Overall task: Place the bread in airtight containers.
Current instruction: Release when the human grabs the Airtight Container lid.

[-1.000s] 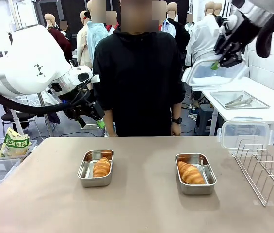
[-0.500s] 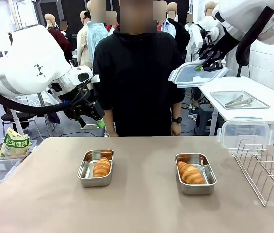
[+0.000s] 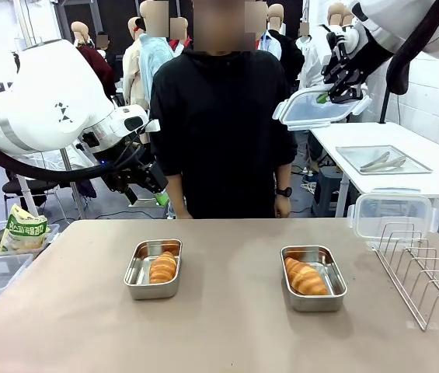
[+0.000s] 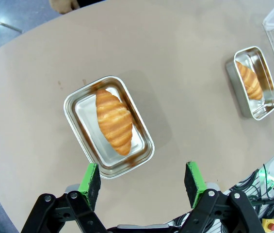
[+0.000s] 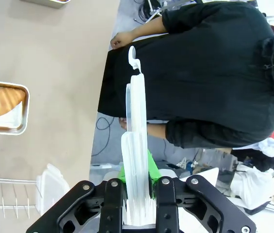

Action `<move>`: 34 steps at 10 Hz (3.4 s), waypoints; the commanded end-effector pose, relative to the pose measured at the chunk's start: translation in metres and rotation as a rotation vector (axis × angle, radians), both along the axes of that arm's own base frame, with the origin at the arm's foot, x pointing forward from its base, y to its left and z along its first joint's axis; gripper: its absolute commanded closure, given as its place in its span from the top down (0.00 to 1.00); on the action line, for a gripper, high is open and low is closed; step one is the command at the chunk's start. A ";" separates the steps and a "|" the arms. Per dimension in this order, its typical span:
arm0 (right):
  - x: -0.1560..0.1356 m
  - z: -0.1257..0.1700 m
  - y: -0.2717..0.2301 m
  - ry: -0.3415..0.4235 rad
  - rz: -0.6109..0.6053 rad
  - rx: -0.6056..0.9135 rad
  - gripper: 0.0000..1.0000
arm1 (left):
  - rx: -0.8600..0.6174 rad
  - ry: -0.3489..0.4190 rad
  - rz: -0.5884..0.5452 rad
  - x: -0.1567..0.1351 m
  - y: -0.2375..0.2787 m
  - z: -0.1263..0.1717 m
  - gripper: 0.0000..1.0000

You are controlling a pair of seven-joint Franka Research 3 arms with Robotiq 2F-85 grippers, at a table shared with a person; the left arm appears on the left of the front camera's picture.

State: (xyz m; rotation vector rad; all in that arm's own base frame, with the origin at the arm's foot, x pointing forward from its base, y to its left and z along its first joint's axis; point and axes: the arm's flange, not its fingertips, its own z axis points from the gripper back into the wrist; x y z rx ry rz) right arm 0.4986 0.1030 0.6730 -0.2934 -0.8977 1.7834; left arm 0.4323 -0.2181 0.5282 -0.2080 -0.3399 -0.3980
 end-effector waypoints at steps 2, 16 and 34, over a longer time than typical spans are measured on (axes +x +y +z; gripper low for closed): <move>0.000 -0.002 0.000 0.008 -0.007 -0.017 0.00 | 0.007 -0.003 0.008 -0.001 0.001 0.000 0.90; 0.000 -0.002 0.000 0.008 -0.007 -0.017 0.00 | 0.007 -0.003 0.008 -0.001 0.001 0.000 0.90; 0.000 -0.001 0.009 0.033 0.035 -0.061 1.00 | 0.007 -0.003 0.008 -0.001 0.001 0.000 0.90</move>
